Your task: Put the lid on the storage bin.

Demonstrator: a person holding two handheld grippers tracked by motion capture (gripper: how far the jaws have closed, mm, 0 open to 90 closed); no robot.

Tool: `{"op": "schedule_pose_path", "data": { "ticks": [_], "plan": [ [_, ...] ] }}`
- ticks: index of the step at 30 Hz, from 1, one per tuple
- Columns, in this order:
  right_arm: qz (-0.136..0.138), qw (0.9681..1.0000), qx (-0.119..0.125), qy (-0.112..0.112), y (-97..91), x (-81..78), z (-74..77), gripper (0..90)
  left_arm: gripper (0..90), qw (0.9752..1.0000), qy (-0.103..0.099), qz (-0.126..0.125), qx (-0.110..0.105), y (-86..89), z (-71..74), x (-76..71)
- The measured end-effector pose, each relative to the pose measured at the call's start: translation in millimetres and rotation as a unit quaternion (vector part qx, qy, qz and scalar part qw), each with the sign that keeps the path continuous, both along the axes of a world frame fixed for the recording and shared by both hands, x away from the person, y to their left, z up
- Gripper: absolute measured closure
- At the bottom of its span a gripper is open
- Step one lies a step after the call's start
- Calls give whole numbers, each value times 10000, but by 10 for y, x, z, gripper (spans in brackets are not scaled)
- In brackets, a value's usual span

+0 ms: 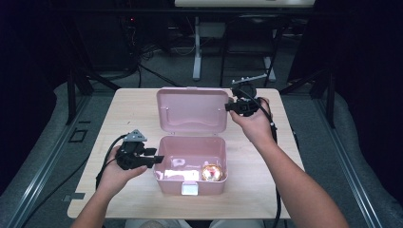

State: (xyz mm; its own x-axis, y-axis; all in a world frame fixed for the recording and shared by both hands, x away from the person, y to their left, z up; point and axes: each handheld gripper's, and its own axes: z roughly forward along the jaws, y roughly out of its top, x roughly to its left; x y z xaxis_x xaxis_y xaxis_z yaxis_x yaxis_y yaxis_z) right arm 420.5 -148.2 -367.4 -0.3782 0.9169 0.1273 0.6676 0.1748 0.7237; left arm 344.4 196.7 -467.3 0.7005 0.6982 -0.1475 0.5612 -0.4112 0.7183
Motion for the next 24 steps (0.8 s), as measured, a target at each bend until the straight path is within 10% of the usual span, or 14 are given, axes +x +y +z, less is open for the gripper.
{"op": "schedule_pose_path", "data": {
  "ticks": [7,24],
  "plan": [
    [14,10000,13,35,-7,-12,4,871,555,9993,144,145,-311,124,99,153],
    [36,10000,72,-34,-19,-33,-8,871,599,9996,-64,253,-123,172,397,397]
  ]
}}
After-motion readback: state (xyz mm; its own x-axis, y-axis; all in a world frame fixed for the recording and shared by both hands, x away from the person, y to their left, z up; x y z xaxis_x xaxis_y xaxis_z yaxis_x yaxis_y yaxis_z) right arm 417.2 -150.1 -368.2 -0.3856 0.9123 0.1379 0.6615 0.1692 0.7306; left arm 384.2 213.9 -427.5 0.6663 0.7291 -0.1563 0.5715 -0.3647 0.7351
